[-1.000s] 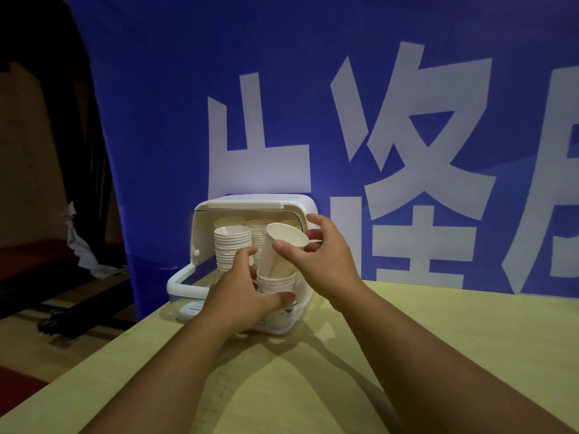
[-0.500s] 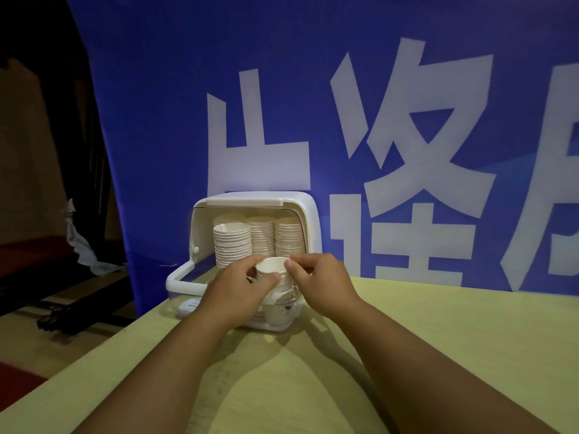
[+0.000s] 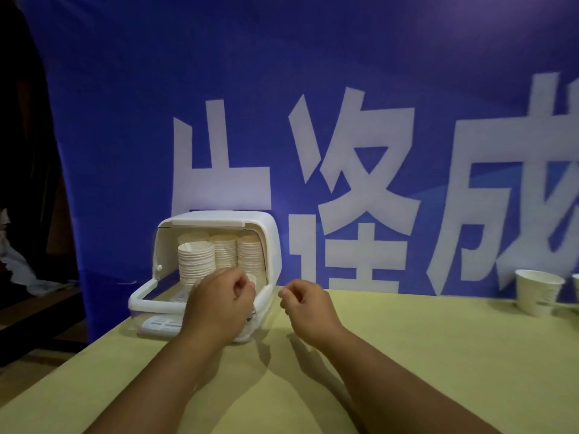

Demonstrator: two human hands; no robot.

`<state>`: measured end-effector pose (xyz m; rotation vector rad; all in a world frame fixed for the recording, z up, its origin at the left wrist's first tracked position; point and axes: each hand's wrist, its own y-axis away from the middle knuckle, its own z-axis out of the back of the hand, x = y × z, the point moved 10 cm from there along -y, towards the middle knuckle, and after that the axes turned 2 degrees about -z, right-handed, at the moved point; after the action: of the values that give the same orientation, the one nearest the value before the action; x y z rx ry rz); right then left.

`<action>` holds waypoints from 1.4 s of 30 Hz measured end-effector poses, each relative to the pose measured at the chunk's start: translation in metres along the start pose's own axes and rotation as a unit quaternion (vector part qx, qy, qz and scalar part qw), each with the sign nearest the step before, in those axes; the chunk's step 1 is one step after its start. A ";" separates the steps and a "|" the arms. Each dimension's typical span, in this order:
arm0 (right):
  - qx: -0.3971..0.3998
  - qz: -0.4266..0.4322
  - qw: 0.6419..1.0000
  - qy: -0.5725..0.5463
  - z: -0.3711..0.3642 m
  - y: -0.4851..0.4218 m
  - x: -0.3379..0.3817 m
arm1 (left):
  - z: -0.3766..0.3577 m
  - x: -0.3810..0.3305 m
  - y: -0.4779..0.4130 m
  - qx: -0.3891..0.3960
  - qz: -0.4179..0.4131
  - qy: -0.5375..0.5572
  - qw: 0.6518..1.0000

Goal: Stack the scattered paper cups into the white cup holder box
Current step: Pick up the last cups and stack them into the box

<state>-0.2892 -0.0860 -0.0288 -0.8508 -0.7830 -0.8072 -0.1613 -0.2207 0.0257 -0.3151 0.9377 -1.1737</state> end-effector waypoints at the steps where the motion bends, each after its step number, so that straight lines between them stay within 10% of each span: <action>1: -0.007 -0.013 1.000 0.004 0.013 0.006 -0.007 | -0.010 -0.009 0.004 0.036 0.008 0.007 0.999; 19: -0.089 -0.186 0.958 0.199 0.307 0.191 -0.136 | -0.188 -0.269 0.159 0.362 -0.009 0.157 0.919; 30: -0.191 -0.296 0.881 0.317 0.476 0.233 -0.223 | -0.285 -0.414 0.198 0.379 -0.087 0.152 0.909; 42: -0.263 -0.240 0.902 0.243 0.562 0.186 -0.275 | -0.394 -0.507 0.143 0.326 -0.197 0.040 0.924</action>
<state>-0.4051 0.5544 -0.0762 -0.8785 -0.3170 -1.6513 -0.4081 0.3809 -0.0709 0.0956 0.5107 -1.8067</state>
